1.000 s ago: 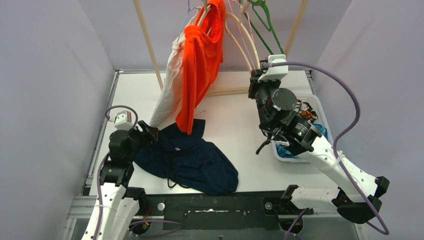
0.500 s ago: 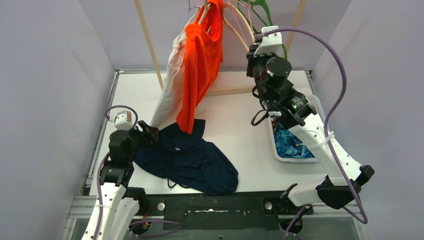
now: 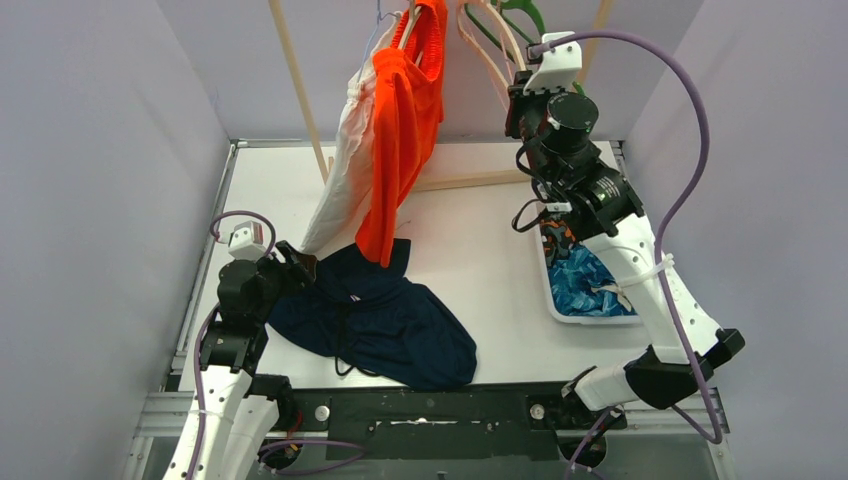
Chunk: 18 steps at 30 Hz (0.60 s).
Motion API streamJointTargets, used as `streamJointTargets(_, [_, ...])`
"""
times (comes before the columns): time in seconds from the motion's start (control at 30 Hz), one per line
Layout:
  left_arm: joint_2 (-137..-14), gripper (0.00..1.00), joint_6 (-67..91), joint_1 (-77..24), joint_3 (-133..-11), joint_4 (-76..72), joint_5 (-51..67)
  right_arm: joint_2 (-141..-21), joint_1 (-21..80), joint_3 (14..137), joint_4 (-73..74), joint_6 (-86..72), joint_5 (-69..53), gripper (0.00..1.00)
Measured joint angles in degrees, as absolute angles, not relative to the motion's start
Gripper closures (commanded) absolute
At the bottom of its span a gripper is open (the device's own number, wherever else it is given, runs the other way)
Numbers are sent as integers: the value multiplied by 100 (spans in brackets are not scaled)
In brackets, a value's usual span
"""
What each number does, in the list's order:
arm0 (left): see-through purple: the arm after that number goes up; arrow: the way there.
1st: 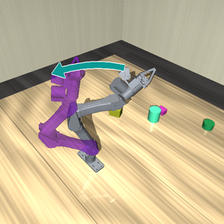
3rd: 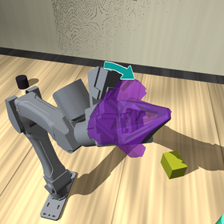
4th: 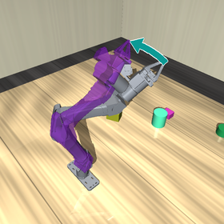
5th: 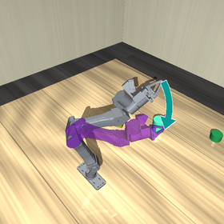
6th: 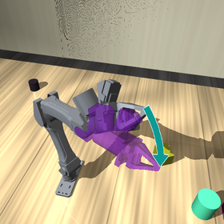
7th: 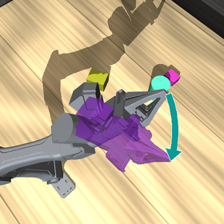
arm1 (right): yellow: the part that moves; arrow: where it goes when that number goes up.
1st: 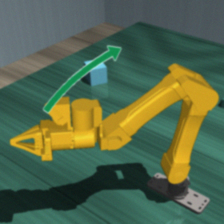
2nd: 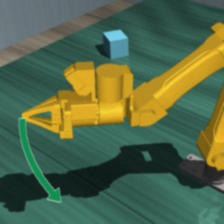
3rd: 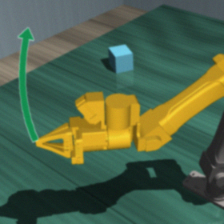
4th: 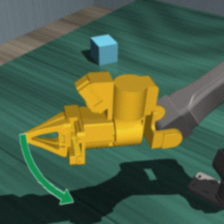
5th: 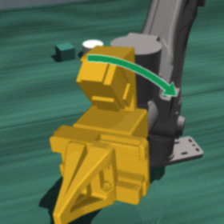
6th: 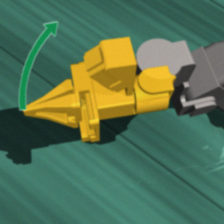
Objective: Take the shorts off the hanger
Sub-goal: Place the hanger on the clothes rod.
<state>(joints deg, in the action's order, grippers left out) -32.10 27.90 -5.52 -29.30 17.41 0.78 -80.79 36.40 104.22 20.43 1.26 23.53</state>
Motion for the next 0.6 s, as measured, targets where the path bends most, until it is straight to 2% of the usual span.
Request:
streamJointTargets(0.23, [-3194,36,2792,-552,-2930,1743,91,-8291,3315,10344,2196,-137,2047,100])
streamJointTargets(0.43, [-3183,36,2792,-552,-2930,1743,93,-8204,3256,9929,2069,-427,1619,77])
streamJointTargets(0.53, [-3175,36,2792,-552,-2930,1745,95,-8169,3256,9793,2268,-534,1496,70])
streamJointTargets(0.6, [-3166,36,2792,-554,-2930,1754,95,-8134,3256,9684,2416,-617,1422,48])
